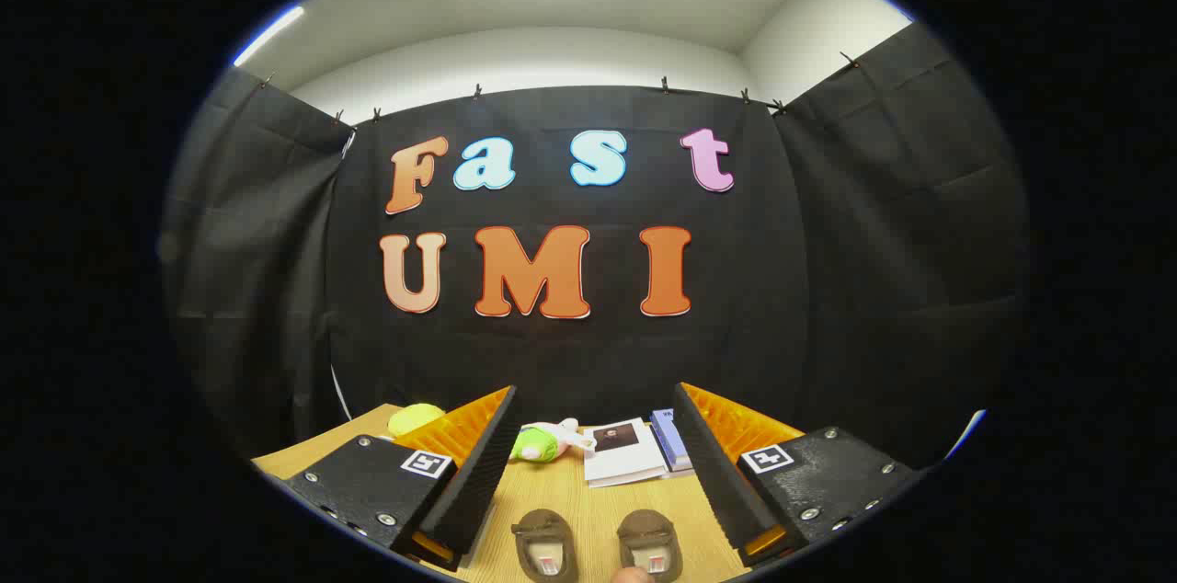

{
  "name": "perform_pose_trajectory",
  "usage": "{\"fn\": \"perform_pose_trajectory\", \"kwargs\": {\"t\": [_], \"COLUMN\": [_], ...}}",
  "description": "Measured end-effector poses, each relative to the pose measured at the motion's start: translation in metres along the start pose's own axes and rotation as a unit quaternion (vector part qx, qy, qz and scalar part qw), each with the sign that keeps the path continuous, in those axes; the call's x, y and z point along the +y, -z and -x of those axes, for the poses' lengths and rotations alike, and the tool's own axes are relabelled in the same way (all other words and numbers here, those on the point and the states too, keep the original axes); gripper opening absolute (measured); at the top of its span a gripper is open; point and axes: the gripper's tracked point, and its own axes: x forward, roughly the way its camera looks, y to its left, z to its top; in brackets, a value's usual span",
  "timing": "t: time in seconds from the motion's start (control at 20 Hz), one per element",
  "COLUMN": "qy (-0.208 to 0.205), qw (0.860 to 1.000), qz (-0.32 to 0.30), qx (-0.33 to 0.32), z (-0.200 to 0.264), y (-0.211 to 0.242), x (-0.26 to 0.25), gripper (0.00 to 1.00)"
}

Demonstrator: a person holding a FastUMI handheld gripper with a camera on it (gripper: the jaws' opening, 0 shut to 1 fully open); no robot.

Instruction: Open the storage box then place both shoes into the box .Put the left shoe in first, then the right shoe, with the right side of both shoes facing outward in a uniform manner.

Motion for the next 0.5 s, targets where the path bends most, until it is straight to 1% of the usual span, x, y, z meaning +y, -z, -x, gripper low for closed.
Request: {"fn": "perform_pose_trajectory", "kwargs": {"t": [0.3, 0.5], "qy": [0.019, 0.007], "qw": [1.0, 1.0], "qz": [0.009, 0.013], "qx": [0.005, 0.001], "z": [0.026, 0.037], "y": [0.005, 0.005], "x": [0.016, 0.039], "gripper": [0.98, 0.98]}}
